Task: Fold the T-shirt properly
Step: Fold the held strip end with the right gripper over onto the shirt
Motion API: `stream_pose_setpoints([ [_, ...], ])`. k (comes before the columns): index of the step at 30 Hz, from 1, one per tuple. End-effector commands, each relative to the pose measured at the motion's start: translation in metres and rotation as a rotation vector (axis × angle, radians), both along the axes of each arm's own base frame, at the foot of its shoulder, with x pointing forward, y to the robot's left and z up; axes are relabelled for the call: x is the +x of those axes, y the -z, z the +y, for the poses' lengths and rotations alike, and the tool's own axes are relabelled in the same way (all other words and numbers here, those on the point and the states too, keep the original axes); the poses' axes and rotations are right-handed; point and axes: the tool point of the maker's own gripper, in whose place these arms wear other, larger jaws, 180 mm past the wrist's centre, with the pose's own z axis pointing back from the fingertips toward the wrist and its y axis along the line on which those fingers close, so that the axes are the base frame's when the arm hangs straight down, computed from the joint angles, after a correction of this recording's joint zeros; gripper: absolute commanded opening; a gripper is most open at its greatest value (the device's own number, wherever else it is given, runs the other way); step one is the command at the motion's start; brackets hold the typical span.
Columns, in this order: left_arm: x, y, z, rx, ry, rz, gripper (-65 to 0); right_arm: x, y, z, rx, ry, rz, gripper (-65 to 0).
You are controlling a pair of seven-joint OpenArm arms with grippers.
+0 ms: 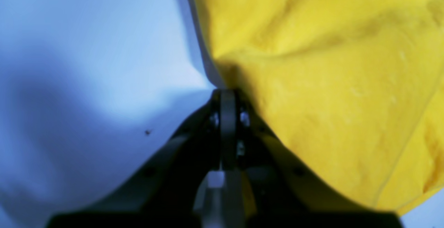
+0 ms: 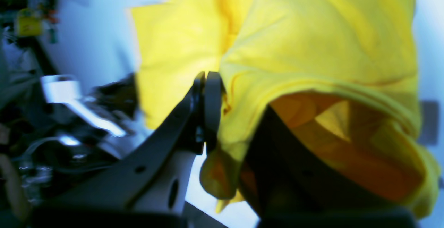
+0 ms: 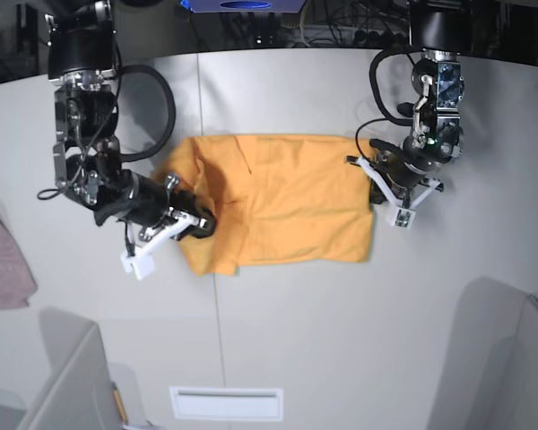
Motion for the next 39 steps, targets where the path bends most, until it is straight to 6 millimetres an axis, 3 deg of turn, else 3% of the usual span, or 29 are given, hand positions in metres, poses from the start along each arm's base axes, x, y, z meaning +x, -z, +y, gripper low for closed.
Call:
stream_pose_setpoints([
  [1, 0.000, -0.002, 0.002, 0.016, 0.013, 0.008, -65.0, 0.009, -0.024, 0.011, 0.026, -0.022, -0.072, -65.0],
  [8, -0.003, 0.001, 0.002, 0.017, 0.013, 0.017, -65.0, 0.006, -0.043, 0.065, 0.074, -0.135, -0.118, -65.0],
  [14, -0.005, 0.002, 0.002, 0.017, 0.015, 0.021, -65.0, 0.005, -0.040, 0.087, 0.077, -0.163, -0.143, -65.0],
  [26, -0.006, 0.002, 0.001, 0.015, 0.015, 0.024, -65.0, -0.004, -0.010, 0.139, 0.068, -0.221, -0.145, -65.0],
  [36, -0.011, 0.001, 0.005, 0.012, 0.005, 0.022, -65.0, -0.005, 0.043, 0.163, -0.009, -0.255, -0.040, -65.0],
  [37, -0.009, -0.003, 0.005, 0.014, 0.008, 0.012, -65.0, -0.006, 0.045, 0.163, -0.011, -0.254, -0.036, -59.4],
  [39, -0.012, -0.002, 0.014, 0.036, 0.008, 0.019, -65.0, -0.007, 0.046, 0.163, -0.009, -0.253, -0.035, -41.6],
])
